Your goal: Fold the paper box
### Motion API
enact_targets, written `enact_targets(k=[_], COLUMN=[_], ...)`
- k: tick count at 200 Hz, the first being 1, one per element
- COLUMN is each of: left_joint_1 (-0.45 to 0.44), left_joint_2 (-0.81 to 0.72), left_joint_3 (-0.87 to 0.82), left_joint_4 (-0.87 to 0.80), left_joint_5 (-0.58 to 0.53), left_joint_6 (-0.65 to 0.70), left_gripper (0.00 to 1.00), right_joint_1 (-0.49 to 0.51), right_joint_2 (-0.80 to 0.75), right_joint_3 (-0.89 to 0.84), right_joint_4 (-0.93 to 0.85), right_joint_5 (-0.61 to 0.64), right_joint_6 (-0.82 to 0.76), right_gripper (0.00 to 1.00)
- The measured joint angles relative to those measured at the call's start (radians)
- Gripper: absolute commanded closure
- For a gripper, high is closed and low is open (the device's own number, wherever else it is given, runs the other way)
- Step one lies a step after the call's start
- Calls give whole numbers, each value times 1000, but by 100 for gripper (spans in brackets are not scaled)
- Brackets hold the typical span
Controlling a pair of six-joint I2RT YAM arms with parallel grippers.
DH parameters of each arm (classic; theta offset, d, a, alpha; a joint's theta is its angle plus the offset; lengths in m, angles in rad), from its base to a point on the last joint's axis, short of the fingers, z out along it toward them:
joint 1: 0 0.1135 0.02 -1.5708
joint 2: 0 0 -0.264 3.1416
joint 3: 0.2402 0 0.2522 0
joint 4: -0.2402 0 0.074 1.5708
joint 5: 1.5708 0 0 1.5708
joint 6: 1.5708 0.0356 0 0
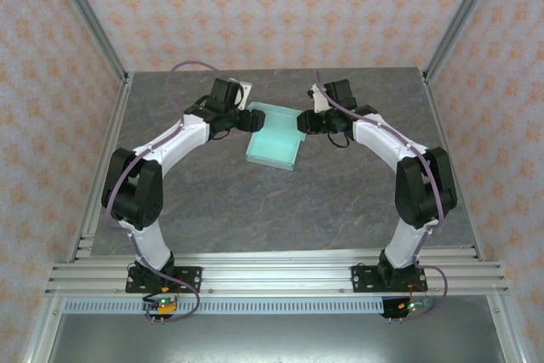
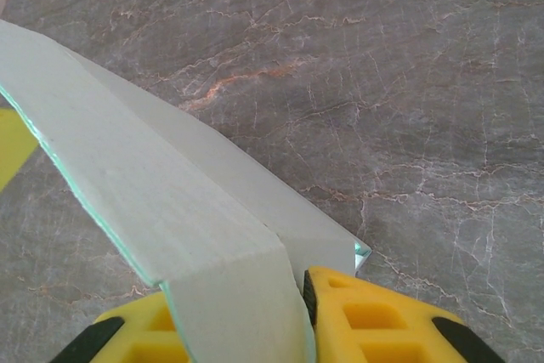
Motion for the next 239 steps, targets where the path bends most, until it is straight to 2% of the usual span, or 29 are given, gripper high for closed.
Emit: enact_targets(k=[36,46,67,129,175,215,239], left_joint_1=[5,5,5,6,7,-3,-23], left_joint_2=[15,31,85,126,115,79,23], left_joint_3=[0,3,29,44,-6,-105,-208], left_joint_4=[42,58,68,85,139,210,288], left_joint_5=[31,50,76,116,133,101,64], left_joint_6=[68,84,105,88,-8,-101,-166], left_gripper=[24,30,49,61,69,69,69], right_joint_1=[0,0,0,0,12,66,100], right_joint_2=[31,37,40,40,40,35,-15], right_joint_3=[43,50,53,57,52,14,-66], right_joint_4=[-20,-23,-31,-42,-26,33,108], right_joint_5=[0,0,0,13,71,183,245], right_joint_6=[-5,-8,-8,-6,34,93,140], right_gripper=[76,76,76,80,86,88,88])
